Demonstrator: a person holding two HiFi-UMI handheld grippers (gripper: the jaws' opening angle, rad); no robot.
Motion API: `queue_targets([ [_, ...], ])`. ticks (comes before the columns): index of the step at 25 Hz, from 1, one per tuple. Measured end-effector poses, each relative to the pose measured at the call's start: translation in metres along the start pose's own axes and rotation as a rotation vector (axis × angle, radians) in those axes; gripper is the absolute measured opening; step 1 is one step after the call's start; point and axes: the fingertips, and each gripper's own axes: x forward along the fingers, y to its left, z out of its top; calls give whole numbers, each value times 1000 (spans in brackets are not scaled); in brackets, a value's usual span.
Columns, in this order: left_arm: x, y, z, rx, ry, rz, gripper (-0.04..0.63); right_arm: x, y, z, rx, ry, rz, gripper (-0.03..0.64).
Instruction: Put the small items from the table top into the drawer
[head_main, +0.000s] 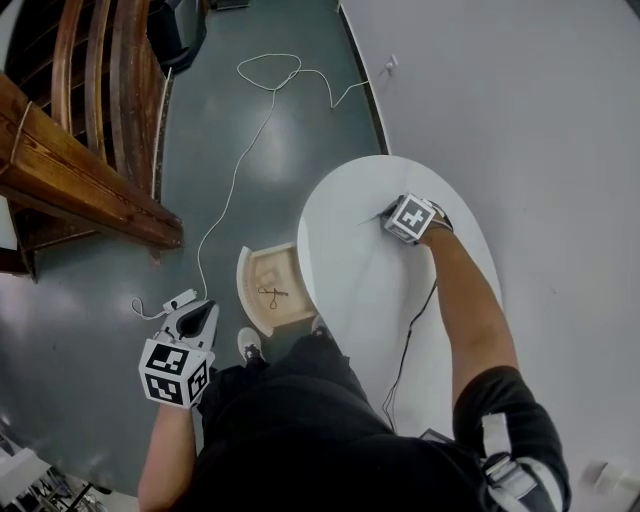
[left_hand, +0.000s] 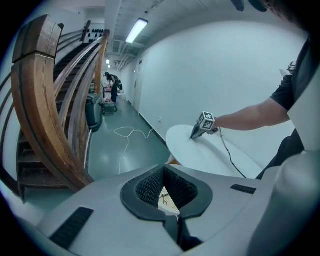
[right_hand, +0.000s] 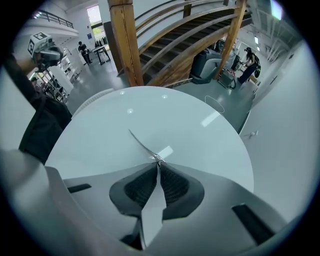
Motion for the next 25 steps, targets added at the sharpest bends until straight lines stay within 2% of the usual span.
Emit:
queue_targets([
  [7,-5,-5,-1,20,-10,-24,15,2,17,-4,87,-61,-86,8],
  [13,-10,-5,5,57,-31,-62,15,-19,34,13,50,-102,-189,8],
  [18,-7,-7,3,90,-34,-112,15,-42,61,25,89,-146,-227,8],
  [21,-6,-13,2,111,-36,-153,15,-59,82,31,162,-196,-244,8],
  [25,-5,-20,1,135,-38,-201,15,-81,117,44,321,-311,-242,8],
])
